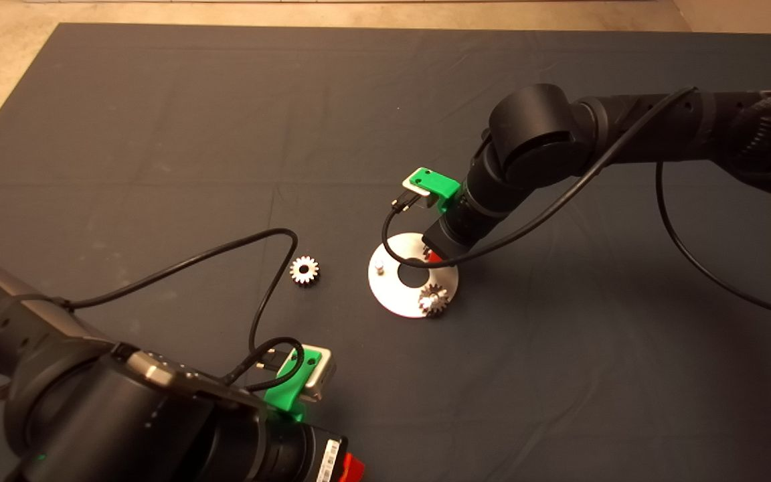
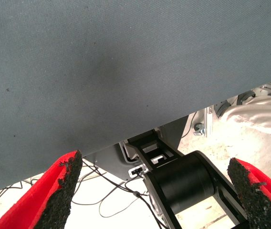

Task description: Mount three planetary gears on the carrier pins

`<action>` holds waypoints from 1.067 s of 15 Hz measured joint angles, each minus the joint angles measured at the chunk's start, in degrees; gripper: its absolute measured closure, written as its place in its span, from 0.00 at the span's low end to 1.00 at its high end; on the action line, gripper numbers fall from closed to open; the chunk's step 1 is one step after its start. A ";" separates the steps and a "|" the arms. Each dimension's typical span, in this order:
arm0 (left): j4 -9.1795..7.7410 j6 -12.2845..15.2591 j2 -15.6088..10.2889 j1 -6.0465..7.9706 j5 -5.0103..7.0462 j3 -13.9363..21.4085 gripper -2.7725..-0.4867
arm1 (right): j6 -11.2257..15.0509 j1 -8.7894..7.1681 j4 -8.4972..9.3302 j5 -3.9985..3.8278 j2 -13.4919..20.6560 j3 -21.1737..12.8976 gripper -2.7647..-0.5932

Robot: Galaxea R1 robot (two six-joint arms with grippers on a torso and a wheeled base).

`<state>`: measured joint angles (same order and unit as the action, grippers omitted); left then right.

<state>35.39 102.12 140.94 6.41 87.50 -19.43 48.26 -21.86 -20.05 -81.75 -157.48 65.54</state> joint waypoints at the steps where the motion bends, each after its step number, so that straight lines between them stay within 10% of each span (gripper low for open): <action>1: 0.00 0.00 0.00 0.00 0.00 0.00 0.26 | -0.30 0.00 0.00 0.06 0.00 0.33 0.85; 16: 0.00 -0.02 -0.02 0.00 -0.02 0.00 0.26 | -2.56 0.01 -0.04 0.41 -0.93 4.90 0.86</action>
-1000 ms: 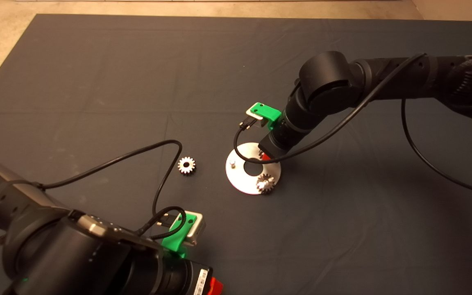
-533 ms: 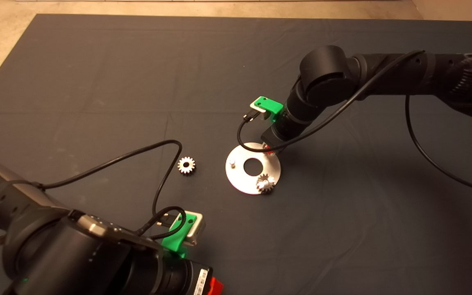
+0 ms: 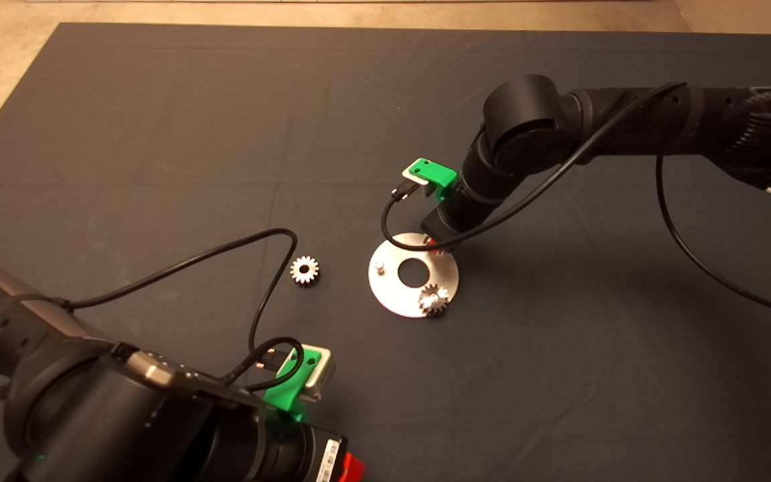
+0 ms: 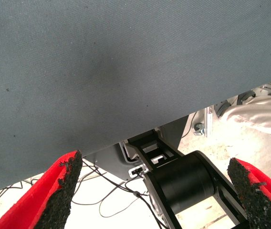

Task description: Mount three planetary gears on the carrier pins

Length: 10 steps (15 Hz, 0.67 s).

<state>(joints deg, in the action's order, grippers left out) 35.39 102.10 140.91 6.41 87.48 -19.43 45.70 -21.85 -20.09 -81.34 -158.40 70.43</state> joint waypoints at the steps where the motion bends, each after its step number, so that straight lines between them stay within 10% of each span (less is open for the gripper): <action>1: 0.00 0.00 0.00 0.00 0.02 0.00 0.26 | -0.01 0.00 -0.02 -0.02 0.02 0.48 0.86; 10: 0.00 0.00 0.00 0.00 0.02 0.00 0.26 | -0.28 0.00 -0.01 0.17 -0.06 1.12 0.86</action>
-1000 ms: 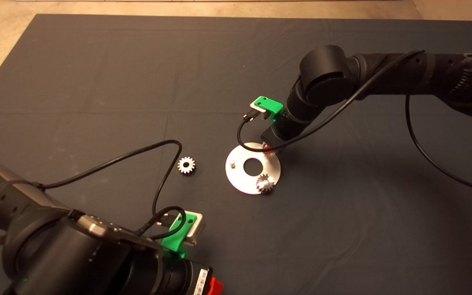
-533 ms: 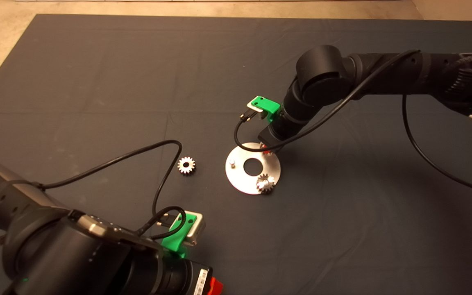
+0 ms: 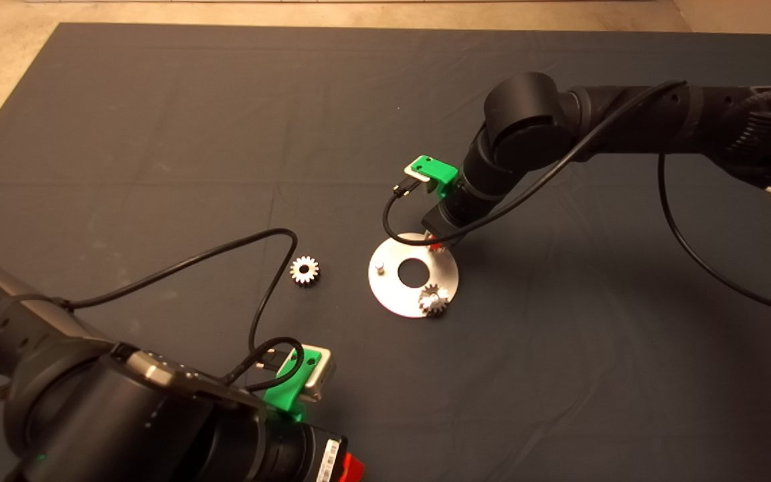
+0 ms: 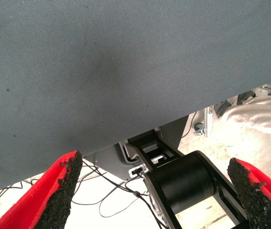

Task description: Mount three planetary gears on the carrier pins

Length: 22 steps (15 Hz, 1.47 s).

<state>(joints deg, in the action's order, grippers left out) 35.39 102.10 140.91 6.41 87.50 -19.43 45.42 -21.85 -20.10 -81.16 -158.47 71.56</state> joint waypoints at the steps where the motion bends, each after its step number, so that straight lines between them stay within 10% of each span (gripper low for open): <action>1: 0.00 0.00 -0.01 0.00 0.00 0.00 0.26 | -0.02 -0.01 0.01 -0.01 -0.16 0.18 0.86; 22: 0.00 0.00 -0.12 0.00 0.00 0.00 0.26 | -0.15 -0.12 0.01 -0.09 -1.05 1.26 0.86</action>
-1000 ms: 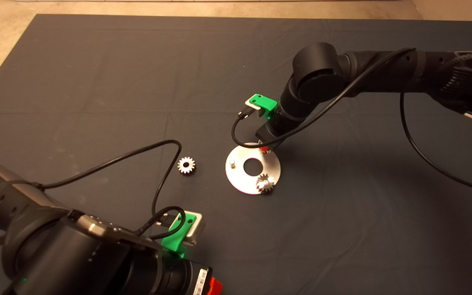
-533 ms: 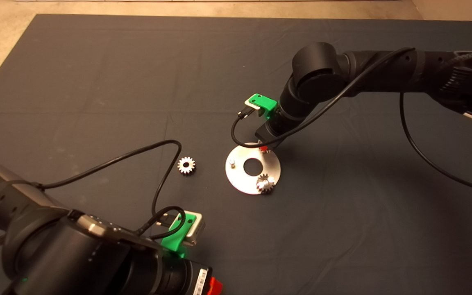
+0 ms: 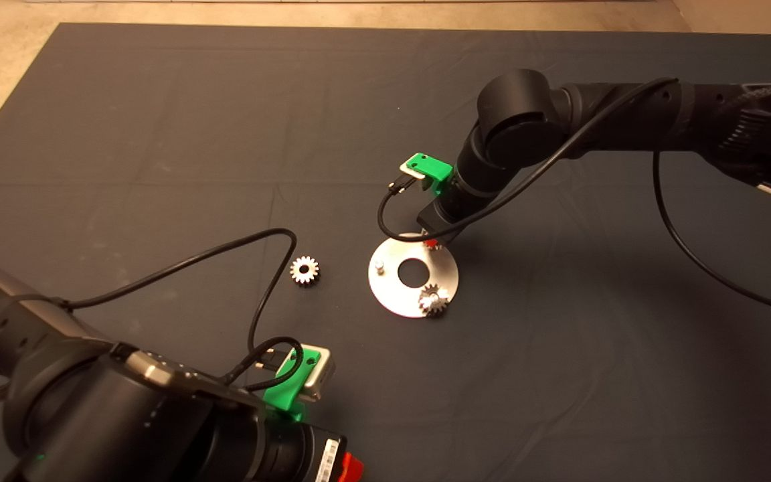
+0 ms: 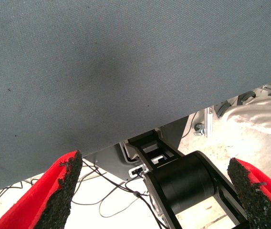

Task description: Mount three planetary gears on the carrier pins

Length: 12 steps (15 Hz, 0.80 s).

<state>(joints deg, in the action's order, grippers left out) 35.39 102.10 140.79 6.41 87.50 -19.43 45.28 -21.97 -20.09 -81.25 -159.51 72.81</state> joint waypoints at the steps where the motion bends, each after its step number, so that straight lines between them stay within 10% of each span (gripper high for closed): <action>1: 0.02 -0.02 0.00 0.00 0.00 0.00 0.26 | 0.00 0.00 0.00 0.00 0.00 0.00 0.86; 12: 0.00 0.00 -0.02 0.00 0.00 0.00 0.26 | 0.00 0.22 -0.01 -0.78 0.32 -1.73 0.86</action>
<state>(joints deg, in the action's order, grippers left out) 35.39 102.10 140.76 6.41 87.50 -19.43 45.28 -21.75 -20.10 -82.03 -159.19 71.08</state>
